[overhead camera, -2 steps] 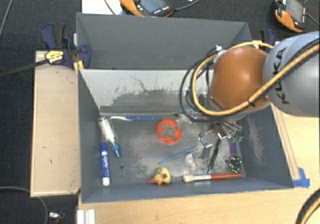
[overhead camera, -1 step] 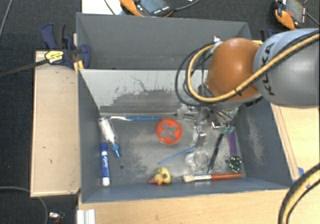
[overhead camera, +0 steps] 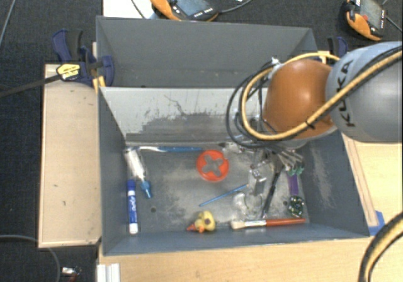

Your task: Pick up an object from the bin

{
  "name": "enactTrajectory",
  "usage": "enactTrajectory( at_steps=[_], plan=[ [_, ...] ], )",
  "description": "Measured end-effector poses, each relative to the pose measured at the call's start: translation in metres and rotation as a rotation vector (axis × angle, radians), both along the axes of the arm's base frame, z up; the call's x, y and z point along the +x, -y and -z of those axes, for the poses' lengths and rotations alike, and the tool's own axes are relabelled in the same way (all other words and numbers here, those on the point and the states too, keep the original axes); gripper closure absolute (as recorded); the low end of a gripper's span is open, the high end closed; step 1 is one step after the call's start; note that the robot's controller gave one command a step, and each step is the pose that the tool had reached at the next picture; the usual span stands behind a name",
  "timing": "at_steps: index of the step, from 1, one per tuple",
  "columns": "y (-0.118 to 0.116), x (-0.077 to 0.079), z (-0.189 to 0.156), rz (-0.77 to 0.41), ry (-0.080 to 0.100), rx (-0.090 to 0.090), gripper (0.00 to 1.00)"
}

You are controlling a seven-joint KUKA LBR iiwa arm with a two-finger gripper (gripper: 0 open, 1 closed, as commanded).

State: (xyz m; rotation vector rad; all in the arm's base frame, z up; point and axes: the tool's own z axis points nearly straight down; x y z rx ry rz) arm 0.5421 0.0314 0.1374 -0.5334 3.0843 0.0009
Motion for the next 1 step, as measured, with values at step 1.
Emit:
enactTrajectory(
  at_steps=[1],
  plan=[
    [-0.0465,0.0358,0.0555,0.080,-0.004,0.004,0.00]
  ],
)
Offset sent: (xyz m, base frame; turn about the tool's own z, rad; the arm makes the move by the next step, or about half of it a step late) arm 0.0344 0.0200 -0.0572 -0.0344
